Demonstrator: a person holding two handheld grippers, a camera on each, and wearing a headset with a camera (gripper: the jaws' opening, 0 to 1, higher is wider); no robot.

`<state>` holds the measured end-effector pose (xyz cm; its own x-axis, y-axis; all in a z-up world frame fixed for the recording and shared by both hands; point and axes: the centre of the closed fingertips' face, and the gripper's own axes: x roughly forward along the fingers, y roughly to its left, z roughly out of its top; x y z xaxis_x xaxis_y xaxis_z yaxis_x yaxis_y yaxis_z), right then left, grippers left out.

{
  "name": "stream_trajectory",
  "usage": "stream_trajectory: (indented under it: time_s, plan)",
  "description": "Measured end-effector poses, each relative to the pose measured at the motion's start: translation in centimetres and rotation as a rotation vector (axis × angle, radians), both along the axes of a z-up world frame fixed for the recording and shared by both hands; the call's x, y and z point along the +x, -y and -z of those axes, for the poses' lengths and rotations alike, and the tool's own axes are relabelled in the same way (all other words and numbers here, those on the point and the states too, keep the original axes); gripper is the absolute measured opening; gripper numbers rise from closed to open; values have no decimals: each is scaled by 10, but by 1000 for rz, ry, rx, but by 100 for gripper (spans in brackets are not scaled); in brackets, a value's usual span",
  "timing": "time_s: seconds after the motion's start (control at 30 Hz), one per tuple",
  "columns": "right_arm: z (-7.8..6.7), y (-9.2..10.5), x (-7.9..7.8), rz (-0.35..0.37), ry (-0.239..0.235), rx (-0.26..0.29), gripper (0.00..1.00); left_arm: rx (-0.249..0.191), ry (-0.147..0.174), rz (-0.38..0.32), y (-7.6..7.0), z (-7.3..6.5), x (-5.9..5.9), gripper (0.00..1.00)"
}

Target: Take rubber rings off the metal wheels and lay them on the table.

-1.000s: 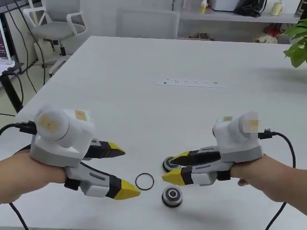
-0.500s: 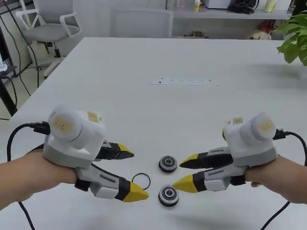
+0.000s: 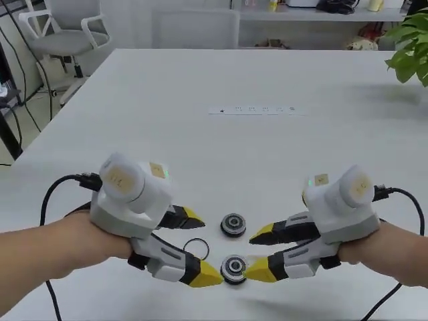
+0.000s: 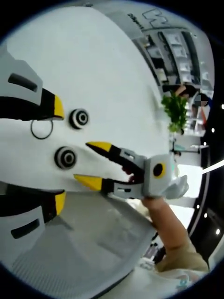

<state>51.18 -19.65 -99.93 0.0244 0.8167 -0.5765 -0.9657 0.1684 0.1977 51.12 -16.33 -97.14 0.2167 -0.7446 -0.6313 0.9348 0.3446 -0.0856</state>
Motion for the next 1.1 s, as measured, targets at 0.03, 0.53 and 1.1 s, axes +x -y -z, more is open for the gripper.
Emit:
stream_trajectory:
  time_s: [0.03, 0.53, 1.1]
  plan:
    - [1, 0, 0, -3, 0, -3, 38, 0, 0, 3, 1, 1, 0, 60]
    - [14, 1, -4, -41, 8, -31, 30, 7, -23, 27, 11, 16, -1, 48]
    - [21, -2, -6, -58, 22, -43, 23, -4, -42, 49, 23, 25, -3, 34]
